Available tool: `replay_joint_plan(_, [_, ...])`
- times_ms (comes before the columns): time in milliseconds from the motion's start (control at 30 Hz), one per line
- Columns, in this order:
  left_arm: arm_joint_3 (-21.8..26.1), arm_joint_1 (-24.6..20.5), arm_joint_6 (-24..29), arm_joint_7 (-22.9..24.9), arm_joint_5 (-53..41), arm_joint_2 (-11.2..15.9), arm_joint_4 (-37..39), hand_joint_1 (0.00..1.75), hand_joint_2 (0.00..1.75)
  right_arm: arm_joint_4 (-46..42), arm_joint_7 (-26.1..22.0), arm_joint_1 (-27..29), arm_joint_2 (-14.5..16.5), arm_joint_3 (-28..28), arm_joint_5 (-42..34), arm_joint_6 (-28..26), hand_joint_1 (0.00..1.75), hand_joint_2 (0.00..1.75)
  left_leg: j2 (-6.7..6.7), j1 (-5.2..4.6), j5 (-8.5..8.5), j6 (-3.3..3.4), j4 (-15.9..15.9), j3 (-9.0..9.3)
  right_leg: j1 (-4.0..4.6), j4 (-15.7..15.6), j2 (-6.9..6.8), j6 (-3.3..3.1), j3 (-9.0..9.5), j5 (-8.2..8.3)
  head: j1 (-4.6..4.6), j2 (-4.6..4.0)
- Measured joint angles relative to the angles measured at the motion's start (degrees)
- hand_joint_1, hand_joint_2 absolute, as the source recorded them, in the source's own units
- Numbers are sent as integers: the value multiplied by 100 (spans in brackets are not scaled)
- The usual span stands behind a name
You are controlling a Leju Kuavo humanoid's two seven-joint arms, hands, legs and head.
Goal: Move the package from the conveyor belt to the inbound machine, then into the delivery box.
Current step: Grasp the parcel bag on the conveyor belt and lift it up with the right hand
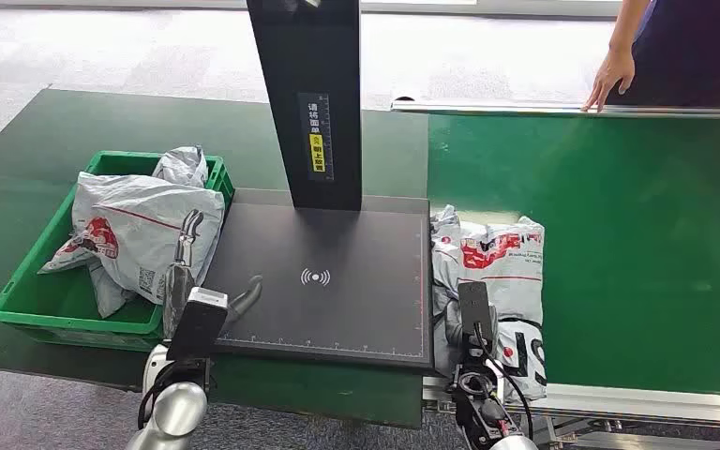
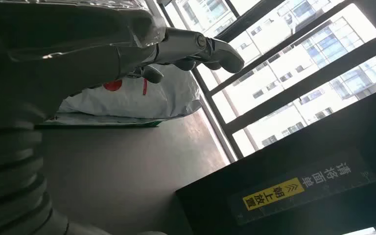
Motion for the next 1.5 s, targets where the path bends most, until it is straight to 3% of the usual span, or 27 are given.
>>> replay_joint_plan(167, [13, 46, 49, 18, -13, 6, -27, 0, 175, -480, -343, 334, 18, 17, -116, -200, 175, 175, -10, 0, 0, 0, 0, -5, 0, 0, -3, 0, -2, -1, 0, 0])
replay_joint_plan(367, [41, 285, 103, -41, -63, 33, -93, 0, 175, -2110, -477, 1285, 1, 330, -171, -539, 175, 175, -11, 0, -2, 0, 0, -22, 0, 0, -4, 0, -18, -3, 1, 0])
replay_joint_plan(533, [78, 341, 109, -81, -69, 39, -105, 0, 175, -2996, -418, 1678, -18, 616, -205, -608, 175, 175, -10, 0, -1, 0, -1, -21, 0, -1, -4, -1, -18, -2, 1, 0])
replay_joint_plan(1067, [115, 409, 96, -86, -78, 40, -160, 0, 175, -3839, -406, 1993, -99, 975, -284, -681, 175, 175, -9, 0, -1, 0, -1, -19, 0, 0, -3, -1, -17, -2, 1, 0])
replay_joint_plan(1500, [144, 435, 31, -137, -52, 36, -177, 0, 175, -5019, -367, 2194, -203, 1521, 181, -767, 175, 175, -9, 0, -1, 0, -1, -19, 0, 0, -3, -1, -17, -2, 1, 0])
